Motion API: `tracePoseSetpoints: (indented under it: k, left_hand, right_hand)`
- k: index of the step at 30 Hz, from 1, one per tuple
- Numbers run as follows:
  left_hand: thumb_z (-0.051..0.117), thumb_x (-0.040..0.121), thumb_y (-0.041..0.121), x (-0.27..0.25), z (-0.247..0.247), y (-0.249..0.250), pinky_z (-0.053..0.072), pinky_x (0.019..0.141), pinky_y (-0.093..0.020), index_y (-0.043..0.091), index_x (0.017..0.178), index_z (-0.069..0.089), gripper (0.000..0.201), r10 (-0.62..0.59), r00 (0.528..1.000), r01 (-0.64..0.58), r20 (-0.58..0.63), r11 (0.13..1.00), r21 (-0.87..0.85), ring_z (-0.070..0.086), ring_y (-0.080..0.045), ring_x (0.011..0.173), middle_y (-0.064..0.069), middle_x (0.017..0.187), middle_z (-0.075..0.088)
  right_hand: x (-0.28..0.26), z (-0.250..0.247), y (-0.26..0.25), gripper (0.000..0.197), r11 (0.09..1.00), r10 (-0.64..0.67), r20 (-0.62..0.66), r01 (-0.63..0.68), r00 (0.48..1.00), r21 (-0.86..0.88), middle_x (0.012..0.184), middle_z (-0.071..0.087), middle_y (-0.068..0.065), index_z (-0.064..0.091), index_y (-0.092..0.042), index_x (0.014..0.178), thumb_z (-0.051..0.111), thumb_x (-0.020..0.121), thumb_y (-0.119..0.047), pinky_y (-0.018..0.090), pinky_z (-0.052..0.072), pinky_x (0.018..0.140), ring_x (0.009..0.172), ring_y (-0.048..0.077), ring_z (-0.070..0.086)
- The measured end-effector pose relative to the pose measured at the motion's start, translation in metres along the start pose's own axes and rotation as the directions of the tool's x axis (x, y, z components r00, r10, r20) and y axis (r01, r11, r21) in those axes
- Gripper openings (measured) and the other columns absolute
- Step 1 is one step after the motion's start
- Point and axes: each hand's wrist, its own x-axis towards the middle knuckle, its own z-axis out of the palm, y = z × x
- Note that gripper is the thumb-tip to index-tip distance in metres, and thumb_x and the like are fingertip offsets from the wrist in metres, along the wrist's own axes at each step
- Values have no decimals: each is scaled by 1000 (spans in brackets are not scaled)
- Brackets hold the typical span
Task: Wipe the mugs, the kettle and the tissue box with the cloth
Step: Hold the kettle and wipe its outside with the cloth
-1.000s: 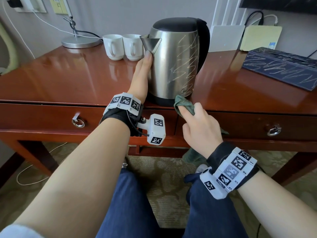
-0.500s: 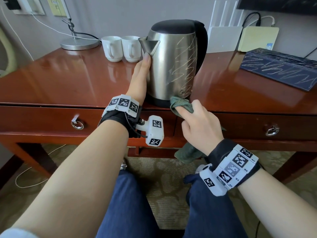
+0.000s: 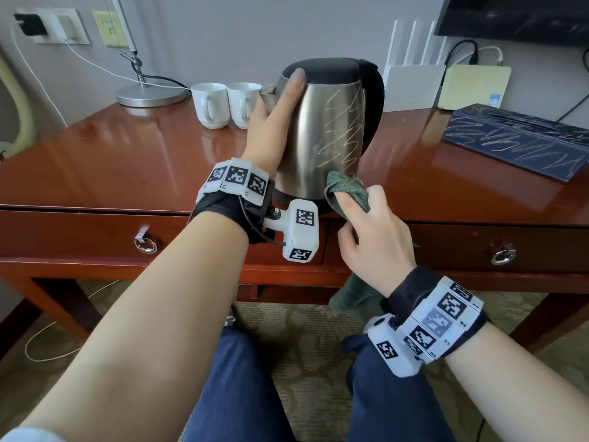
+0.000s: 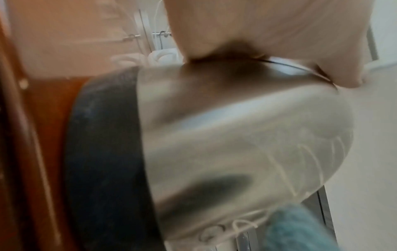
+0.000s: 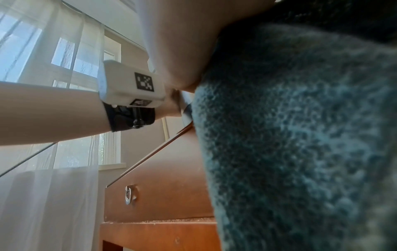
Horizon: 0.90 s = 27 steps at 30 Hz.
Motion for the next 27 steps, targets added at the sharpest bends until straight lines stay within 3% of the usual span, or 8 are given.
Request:
tracePoseSetpoints:
  k: [2,5,8,11,15,21,27]
  left_hand:
    - [59,89,56,1,2,1,50,96,-26,14,123,65,55,-18,999,20,-31,998,60,68,-6,103,5,109,74]
    - [48,98,54,-5,4,6,44,83,-11,23,118,65,41,-22,997,31,-69,990,138,61,10,96,17,104,70]
    - [44,100,51,-12,6,8,40,83,-10,29,110,62,30,-20,996,34,-87,986,166,56,15,95,22,100,66]
    - [45,100,52,-20,7,6,42,90,-14,25,116,63,37,-20,994,34,-108,991,130,58,11,99,19,105,68]
    - [46,91,62,-28,10,7,42,108,-32,18,130,60,60,-22,993,31,-116,996,84,60,-4,113,9,119,69]
    - [42,100,52,-37,14,9,43,107,-31,17,129,60,49,14,993,-5,-116,997,75,61,-3,113,8,118,69]
    - [42,100,54,-38,16,8,43,106,-29,18,129,59,50,24,989,-12,-144,996,85,60,-2,112,8,119,68]
  right_hand:
    - [2,0,-3,47,1000,-26,-17,26,1000,-7,94,45,15,55,-14,119,58,75,1,24,32,51,61,25,44]
    - [3,2,-8,55,998,-54,-1,53,999,-38,94,46,17,50,-20,121,59,72,5,25,32,53,62,29,47]
    - [-1,4,-11,60,997,-51,13,52,999,-54,93,46,18,48,-22,122,59,70,6,31,43,52,65,34,50]
    - [-5,5,-13,62,993,-71,19,72,997,-91,90,45,17,46,-25,124,61,70,4,36,47,55,66,35,50]
    - [-8,2,-18,61,988,-67,22,70,997,-138,84,42,15,48,-25,124,61,71,2,35,43,52,63,33,47]
    - [6,-12,-21,58,976,-29,-53,17,998,-217,79,43,16,61,-15,121,65,67,5,29,28,49,57,31,44]
    - [-14,2,-29,63,980,33,13,-30,999,-196,76,46,13,44,-21,121,63,64,-2,25,25,45,49,28,46]
